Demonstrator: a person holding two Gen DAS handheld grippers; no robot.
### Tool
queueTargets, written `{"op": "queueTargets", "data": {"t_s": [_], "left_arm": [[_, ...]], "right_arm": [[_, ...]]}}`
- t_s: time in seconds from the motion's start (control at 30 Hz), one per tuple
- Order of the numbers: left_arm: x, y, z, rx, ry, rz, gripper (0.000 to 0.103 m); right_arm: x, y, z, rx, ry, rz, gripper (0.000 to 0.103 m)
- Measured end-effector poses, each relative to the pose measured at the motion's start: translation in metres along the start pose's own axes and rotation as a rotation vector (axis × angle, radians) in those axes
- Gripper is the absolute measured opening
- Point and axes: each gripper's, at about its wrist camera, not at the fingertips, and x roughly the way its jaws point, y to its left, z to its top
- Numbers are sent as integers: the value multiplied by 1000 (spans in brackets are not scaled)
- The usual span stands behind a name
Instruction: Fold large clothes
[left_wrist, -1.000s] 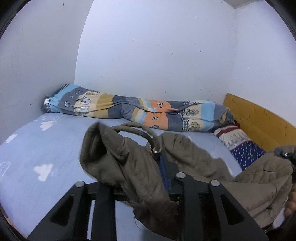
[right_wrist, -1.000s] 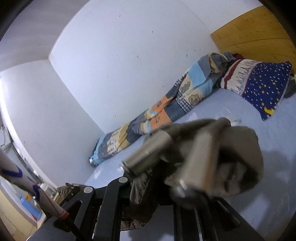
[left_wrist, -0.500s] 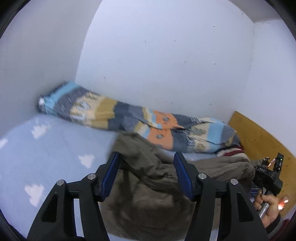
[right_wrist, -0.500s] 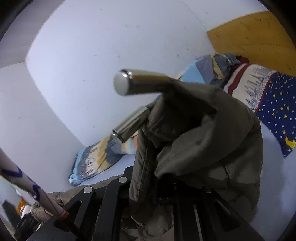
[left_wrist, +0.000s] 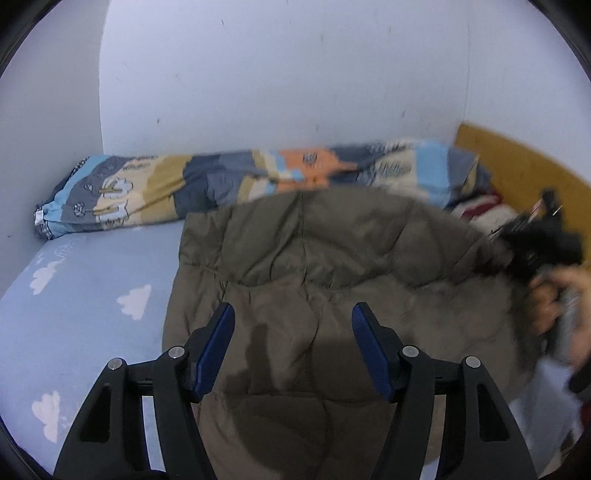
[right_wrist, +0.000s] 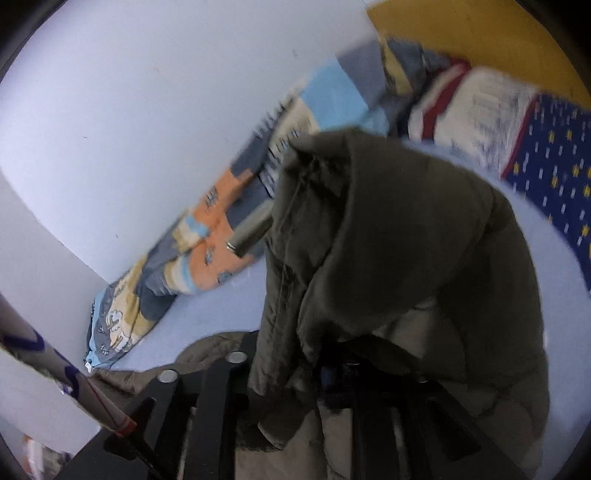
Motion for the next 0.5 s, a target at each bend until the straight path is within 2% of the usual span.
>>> {"op": "queueTargets", "data": {"t_s": [0.1,0.17,0.2,0.3,0.37,0.47,0.5], "left_arm": [[19,0,-7,-22,28,-9,65],[23,1,-10,-21,31,-7,65],[25,0,-11,-18,31,-4,65],[31,-1,-12,-15,44,4,65],[34,-1,-12,-22,46,9,65],[34,-3,-12,-21,45,-3,65],[35,-4,-12,-14,44,-2,65]], "right_arm": [[-3,-15,7,72,58,83,37],[-11,-17,8,59,62,123,41],[-17,-18,7,52,59,147,47],[-37,-20,6,44,31,215,60],[-50,-25,9,56,-1,251,63],[-74,-24,11,31,-53,265,73],[-79,-22,9,4,-54,264,73]]}}
